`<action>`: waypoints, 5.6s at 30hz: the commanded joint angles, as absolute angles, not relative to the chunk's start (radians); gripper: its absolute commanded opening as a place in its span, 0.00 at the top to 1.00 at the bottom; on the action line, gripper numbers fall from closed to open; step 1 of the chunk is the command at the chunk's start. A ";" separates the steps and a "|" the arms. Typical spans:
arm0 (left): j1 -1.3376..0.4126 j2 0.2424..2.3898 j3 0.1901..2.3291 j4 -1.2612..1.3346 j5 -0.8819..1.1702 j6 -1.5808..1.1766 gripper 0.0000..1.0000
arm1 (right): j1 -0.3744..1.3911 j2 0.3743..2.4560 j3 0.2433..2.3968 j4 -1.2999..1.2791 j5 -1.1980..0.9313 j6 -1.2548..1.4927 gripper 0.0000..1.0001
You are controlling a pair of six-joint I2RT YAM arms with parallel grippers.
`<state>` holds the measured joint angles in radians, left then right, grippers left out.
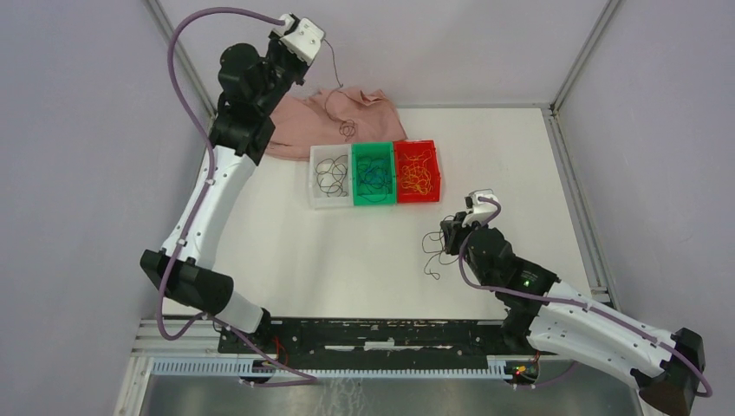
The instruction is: Untangle the cables
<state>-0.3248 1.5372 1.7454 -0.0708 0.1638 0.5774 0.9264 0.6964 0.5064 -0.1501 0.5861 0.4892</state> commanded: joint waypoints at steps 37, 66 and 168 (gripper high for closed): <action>-0.381 1.778 1.269 -0.177 0.129 0.586 0.96 | 0.923 0.685 0.534 -0.155 0.640 0.492 1.00; -0.425 1.343 1.327 -0.668 0.809 0.456 0.00 | 0.909 1.119 0.939 -0.202 0.483 0.667 1.00; -0.108 1.503 1.406 -0.356 0.468 0.176 0.01 | 0.759 0.939 0.807 -0.257 0.451 0.606 0.01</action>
<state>-0.1944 1.6325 1.4925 -0.4404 0.3340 0.3885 0.7773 0.9375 0.7940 -0.2733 0.3187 0.6968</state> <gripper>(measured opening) 0.993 0.941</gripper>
